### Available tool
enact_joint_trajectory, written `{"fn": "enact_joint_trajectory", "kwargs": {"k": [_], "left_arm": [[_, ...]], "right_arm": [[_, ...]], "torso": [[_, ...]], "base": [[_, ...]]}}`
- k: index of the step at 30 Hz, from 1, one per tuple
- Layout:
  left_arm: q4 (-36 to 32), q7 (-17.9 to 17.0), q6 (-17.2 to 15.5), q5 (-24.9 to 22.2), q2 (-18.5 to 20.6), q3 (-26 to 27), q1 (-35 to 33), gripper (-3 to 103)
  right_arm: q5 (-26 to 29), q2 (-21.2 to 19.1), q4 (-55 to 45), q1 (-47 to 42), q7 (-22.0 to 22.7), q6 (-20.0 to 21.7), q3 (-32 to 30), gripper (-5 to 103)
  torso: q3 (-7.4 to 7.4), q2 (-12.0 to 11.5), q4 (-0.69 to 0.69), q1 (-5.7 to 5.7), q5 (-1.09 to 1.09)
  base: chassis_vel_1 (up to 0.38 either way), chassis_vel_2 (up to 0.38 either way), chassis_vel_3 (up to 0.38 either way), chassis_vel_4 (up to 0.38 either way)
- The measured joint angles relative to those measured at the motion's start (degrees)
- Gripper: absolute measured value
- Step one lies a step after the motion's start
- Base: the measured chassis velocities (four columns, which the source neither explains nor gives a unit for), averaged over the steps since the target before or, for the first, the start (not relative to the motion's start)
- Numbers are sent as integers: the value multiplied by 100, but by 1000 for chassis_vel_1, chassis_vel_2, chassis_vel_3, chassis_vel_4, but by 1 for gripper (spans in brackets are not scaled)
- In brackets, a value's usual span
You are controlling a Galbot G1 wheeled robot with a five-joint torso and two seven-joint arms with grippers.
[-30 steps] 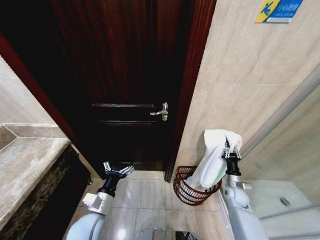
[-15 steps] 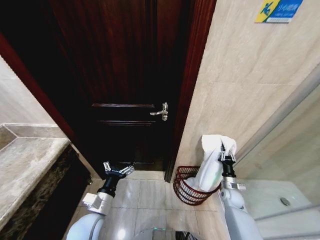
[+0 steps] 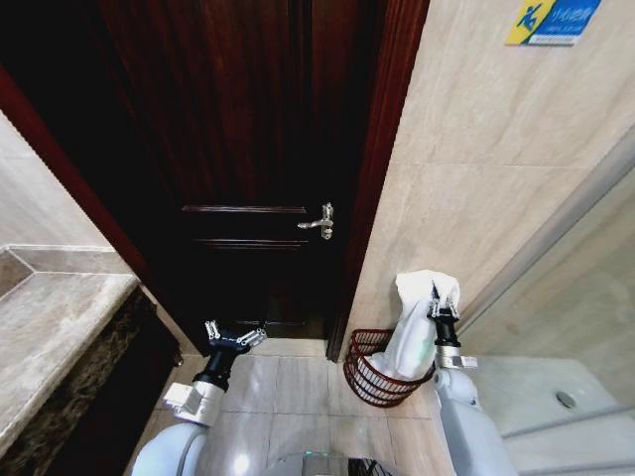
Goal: Discard the used towel into the hamper.
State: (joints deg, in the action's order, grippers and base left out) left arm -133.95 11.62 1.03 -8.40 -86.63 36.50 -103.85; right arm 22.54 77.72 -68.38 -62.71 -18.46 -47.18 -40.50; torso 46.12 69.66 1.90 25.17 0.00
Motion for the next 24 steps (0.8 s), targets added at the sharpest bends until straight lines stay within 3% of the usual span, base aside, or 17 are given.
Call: {"fn": "enact_joint_trajectory", "kwargs": {"k": [6, 24], "left_arm": [[0, 0, 0, 0, 0, 0, 0, 100], [0, 0, 0, 0, 0, 0, 1, 100]], "right_arm": [[-11, 51, 386, 58, -263, 3, 3, 12], [103, 67, 1082, 224, -487, -2, 2, 12]], "torso": [[0, 0, 0, 0, 0], [0, -1, -1, 2, -2]], "base": [[0, 0, 0, 0], [-27, 36, 39, -35]]}}
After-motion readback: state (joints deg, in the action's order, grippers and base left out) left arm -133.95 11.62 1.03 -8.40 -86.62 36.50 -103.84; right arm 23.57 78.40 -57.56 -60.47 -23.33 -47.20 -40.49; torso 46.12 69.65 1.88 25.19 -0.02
